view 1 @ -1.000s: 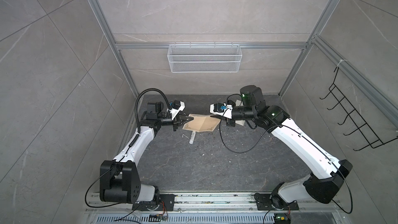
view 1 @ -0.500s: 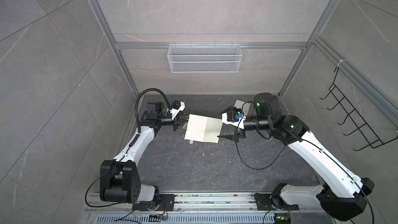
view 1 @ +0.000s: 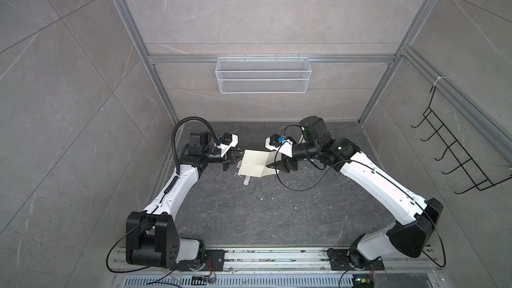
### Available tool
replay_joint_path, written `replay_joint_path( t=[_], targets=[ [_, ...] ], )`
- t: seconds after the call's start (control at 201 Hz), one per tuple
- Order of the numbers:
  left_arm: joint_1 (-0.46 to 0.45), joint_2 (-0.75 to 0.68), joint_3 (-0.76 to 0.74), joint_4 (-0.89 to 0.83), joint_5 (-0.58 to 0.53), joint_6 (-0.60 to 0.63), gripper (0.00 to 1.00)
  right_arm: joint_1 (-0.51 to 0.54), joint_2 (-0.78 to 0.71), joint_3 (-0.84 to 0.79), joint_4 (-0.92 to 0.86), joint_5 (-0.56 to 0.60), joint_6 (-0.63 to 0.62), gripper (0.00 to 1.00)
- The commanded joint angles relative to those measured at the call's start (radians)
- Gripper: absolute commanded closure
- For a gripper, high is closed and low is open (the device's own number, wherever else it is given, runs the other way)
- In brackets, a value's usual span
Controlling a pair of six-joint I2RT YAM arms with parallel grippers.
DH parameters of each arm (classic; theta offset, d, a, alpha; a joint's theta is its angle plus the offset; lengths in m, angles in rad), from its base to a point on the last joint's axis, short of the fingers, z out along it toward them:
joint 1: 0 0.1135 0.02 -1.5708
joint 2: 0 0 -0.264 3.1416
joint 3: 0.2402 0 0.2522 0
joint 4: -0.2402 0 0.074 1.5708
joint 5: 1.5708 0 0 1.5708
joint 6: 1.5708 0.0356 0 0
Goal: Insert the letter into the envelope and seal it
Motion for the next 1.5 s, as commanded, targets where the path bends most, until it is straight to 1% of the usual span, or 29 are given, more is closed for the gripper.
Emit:
replay_joint_path(
  t=[0.0, 0.199, 0.344, 0.453, 0.677, 0.742, 0.881, 0.976, 1.016, 1.091, 1.165, 1.325, 1.459, 1.494],
  targets=[
    [-0.006, -0.024, 0.003, -0.007, 0.050, 0.045, 1.00, 0.008, 0.038, 0.062, 0.040, 0.004, 0.024, 0.36],
    [-0.008, -0.024, 0.010, -0.025, 0.049, 0.059, 1.00, 0.010, 0.112, 0.138, 0.007, -0.022, 0.027, 0.47],
    [-0.008, -0.025, 0.011, -0.036, 0.042, 0.069, 1.00, 0.015, 0.152, 0.177, -0.027, -0.070, 0.026, 0.60],
    [-0.007, -0.026, 0.012, -0.047, 0.038, 0.079, 1.00, 0.016, 0.173, 0.189, -0.042, -0.076, 0.026, 0.71],
    [-0.007, -0.025, 0.016, -0.059, 0.034, 0.085, 1.00, 0.019, 0.200, 0.187, -0.056, -0.091, 0.018, 0.72],
    [-0.007, -0.025, 0.016, -0.065, 0.033, 0.091, 1.00, 0.021, 0.209, 0.189, -0.066, -0.090, 0.009, 0.75],
    [-0.007, -0.027, 0.020, -0.078, 0.030, 0.099, 1.00, 0.022, 0.219, 0.191, -0.072, -0.088, 0.005, 0.86],
    [-0.007, -0.027, 0.021, -0.082, 0.028, 0.101, 1.00, 0.021, 0.214, 0.184, -0.073, -0.078, 0.002, 0.99],
    [-0.007, -0.027, 0.022, -0.088, 0.028, 0.105, 1.00, 0.021, 0.210, 0.181, -0.072, -0.072, -0.002, 1.00],
    [-0.007, -0.030, 0.022, -0.096, 0.025, 0.115, 0.85, 0.020, 0.194, 0.160, -0.069, -0.057, -0.012, 1.00],
    [-0.007, -0.036, 0.023, -0.112, 0.022, 0.131, 0.76, 0.022, 0.163, 0.130, -0.075, -0.026, -0.027, 1.00],
    [-0.007, -0.044, 0.018, -0.128, 0.022, 0.146, 0.48, 0.018, 0.082, 0.029, -0.089, 0.070, -0.063, 1.00],
    [-0.007, -0.057, 0.012, -0.129, 0.063, 0.163, 0.33, 0.016, 0.027, -0.042, -0.108, 0.106, -0.083, 1.00],
    [-0.007, -0.058, 0.010, -0.130, 0.080, 0.172, 0.30, 0.017, 0.020, -0.049, -0.114, 0.106, -0.083, 1.00]
  ],
)
